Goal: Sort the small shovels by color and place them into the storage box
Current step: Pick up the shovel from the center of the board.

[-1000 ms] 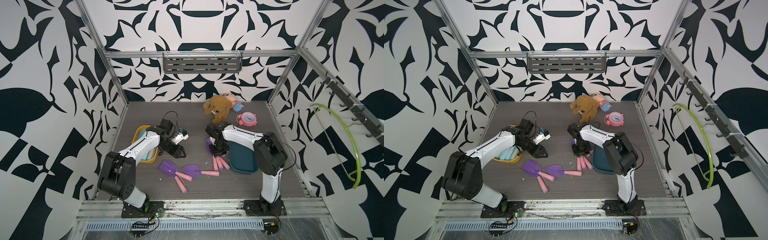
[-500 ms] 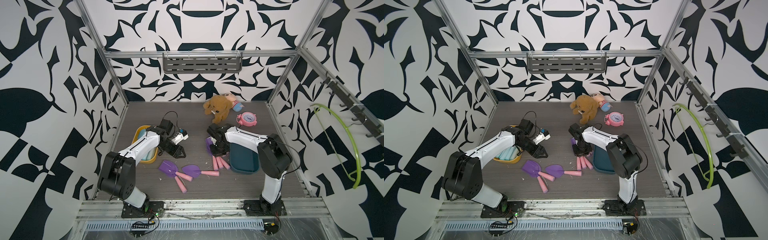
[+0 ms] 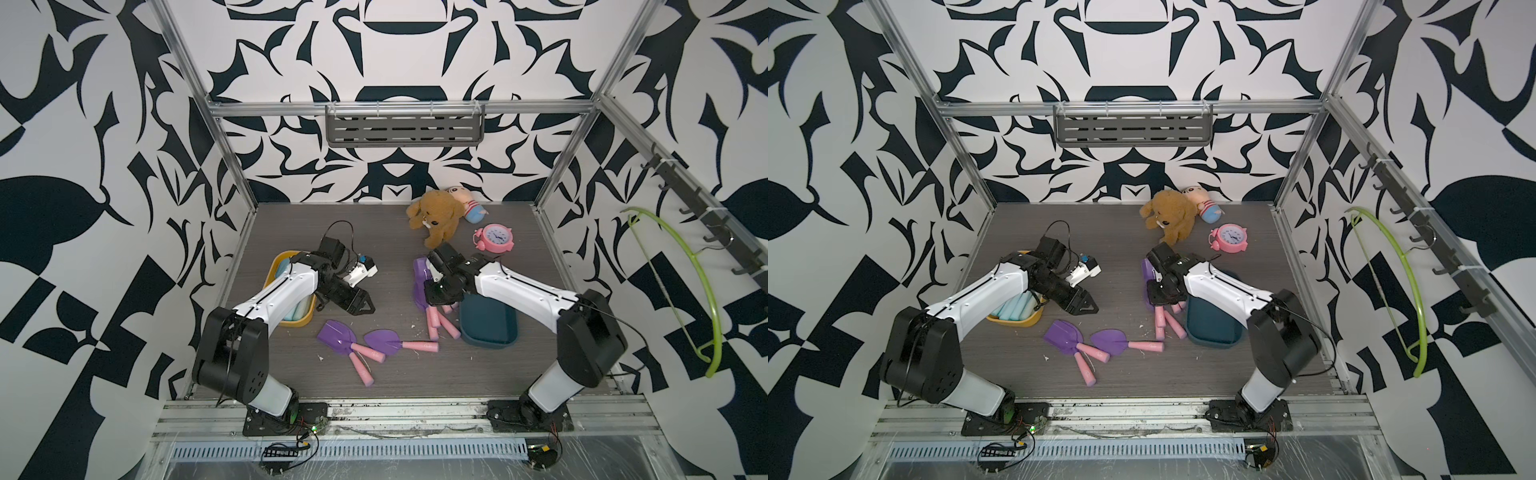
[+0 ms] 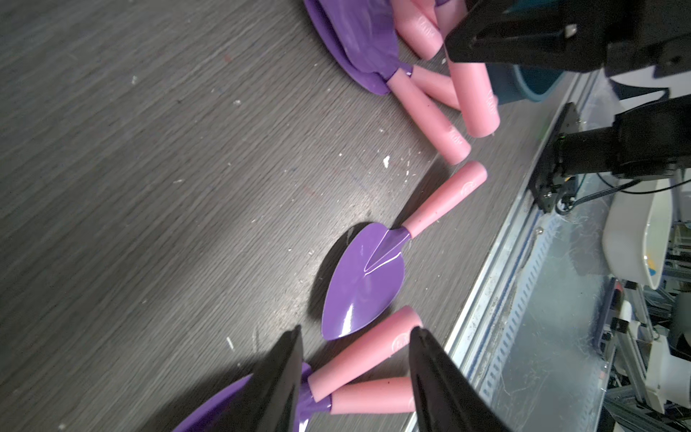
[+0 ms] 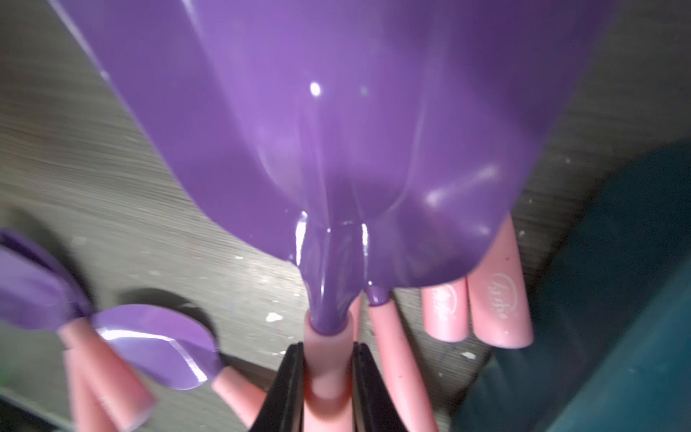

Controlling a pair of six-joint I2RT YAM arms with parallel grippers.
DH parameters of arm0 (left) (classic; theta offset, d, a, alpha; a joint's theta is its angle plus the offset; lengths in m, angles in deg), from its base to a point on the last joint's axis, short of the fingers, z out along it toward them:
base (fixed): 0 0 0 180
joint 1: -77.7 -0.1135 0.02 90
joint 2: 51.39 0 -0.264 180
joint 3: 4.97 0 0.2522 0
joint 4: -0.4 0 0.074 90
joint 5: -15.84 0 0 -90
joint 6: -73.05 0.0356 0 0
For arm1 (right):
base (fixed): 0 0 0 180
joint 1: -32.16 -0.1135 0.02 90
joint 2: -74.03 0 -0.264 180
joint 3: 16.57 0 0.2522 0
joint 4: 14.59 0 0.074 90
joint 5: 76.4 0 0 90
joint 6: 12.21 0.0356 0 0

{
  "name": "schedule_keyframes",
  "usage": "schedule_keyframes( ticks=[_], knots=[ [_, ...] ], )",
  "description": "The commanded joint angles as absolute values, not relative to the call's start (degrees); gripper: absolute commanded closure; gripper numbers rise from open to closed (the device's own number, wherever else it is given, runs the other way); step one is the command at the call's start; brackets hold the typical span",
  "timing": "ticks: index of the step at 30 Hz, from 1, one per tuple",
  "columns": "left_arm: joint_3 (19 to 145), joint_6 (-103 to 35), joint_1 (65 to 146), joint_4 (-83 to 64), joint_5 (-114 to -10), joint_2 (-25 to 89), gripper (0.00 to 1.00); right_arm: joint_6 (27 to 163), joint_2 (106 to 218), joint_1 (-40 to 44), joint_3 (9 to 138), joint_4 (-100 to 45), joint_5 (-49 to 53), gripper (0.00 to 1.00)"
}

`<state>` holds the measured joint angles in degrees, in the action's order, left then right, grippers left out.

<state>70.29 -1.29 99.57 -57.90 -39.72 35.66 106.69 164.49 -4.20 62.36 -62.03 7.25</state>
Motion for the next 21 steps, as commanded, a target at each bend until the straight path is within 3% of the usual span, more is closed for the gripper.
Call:
schedule_keyframes(
  ticks=[1, 10, 21],
  knots=[
    [70.5, -5.5, 99.6, -54.0, -30.7, 34.0, 0.44, 110.9, 157.9, -5.7, 59.8, -45.5, 2.9, 1.0],
    [67.8, -16.0, 99.6, -44.7, -14.3, 36.1, 0.41, 115.6, 158.3, -14.1, 59.8, -27.8, 4.2, 1.0],
    [64.4, -17.2, 99.5, -40.7, -18.3, 33.3, 0.47, 117.5, 159.3, -15.6, 59.4, -21.6, 4.2, 1.0]
  ],
)
